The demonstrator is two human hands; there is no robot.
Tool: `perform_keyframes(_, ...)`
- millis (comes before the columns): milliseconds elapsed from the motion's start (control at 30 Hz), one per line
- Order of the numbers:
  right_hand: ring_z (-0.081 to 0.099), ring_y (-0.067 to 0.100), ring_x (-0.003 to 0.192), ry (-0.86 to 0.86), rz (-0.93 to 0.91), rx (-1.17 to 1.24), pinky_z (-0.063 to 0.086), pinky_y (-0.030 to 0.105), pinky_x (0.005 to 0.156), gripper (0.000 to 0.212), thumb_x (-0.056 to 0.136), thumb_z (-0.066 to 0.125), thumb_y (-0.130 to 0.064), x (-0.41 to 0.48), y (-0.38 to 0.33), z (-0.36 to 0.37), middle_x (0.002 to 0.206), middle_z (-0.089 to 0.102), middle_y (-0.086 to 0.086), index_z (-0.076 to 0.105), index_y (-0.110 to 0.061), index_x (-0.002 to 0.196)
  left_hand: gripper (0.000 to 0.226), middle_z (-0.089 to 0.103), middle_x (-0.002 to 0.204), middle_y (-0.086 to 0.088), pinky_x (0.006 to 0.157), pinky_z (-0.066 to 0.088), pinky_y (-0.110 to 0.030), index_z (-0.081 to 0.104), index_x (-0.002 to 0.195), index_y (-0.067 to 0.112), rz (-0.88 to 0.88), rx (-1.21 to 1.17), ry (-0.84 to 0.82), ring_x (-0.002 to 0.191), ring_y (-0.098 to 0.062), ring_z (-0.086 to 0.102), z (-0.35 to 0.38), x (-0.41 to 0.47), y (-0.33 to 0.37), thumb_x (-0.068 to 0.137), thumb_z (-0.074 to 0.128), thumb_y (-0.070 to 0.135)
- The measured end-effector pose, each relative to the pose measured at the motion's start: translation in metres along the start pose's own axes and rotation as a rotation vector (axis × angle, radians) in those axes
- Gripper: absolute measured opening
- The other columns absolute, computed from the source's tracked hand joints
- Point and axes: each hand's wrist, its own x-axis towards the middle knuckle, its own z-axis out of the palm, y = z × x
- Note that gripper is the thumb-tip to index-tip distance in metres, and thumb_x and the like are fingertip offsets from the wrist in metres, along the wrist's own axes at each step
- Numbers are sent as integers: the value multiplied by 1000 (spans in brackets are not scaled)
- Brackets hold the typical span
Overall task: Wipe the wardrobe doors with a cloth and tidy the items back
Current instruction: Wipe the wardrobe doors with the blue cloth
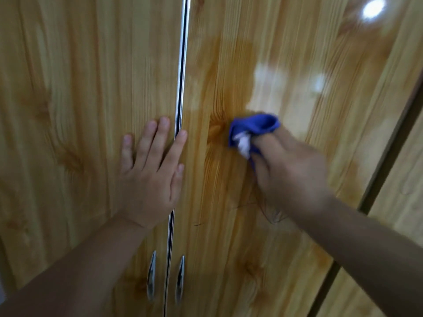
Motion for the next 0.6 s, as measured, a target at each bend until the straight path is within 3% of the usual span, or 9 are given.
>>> perform_keyframes(133,53,14,52,-248,-183,171,42,26,47,14,89,63,-6,-72,-51,24,74,62,-1,71,-18,86,58,18,173,-12,128,11,-61,19,166,21,-13,-5,-12,160,-32,19,-1,1,0,111,28,36)
perform_keyframes(233,48,16,47,-341,-262,185,37,29,42,19,86,61,-7,-105,-74,37,65,53,-2,60,-20,71,56,20,172,-13,127,14,-61,23,165,20,-15,-13,-1,159,-32,21,-2,1,1,111,29,34)
perform_keyframes(333,48,16,48,-346,-277,181,35,29,43,19,87,59,-9,-99,-69,32,65,52,-3,59,-21,72,56,13,173,-9,129,9,-58,17,166,23,-15,-23,-22,161,-29,15,-4,1,1,112,26,36)
perform_keyframes(433,53,18,53,-336,-286,133,43,30,47,13,90,60,-8,-61,-43,9,72,59,0,66,-19,85,57,11,174,-7,130,6,-56,13,166,25,-22,-37,-43,162,-27,11,-6,0,0,112,24,37)
perform_keyframes(533,56,24,56,-190,-106,-29,39,30,47,9,96,63,-13,-3,-9,-9,76,63,3,69,-16,90,56,12,174,-7,130,7,-57,14,166,25,-32,-41,-41,162,-27,13,-6,0,2,112,26,37)
perform_keyframes(600,58,27,59,-127,16,-77,40,33,45,20,102,55,-21,28,2,-15,80,64,5,70,-12,92,56,12,174,-7,130,6,-57,15,166,25,-27,-51,-39,162,-27,12,-5,0,2,112,27,36)
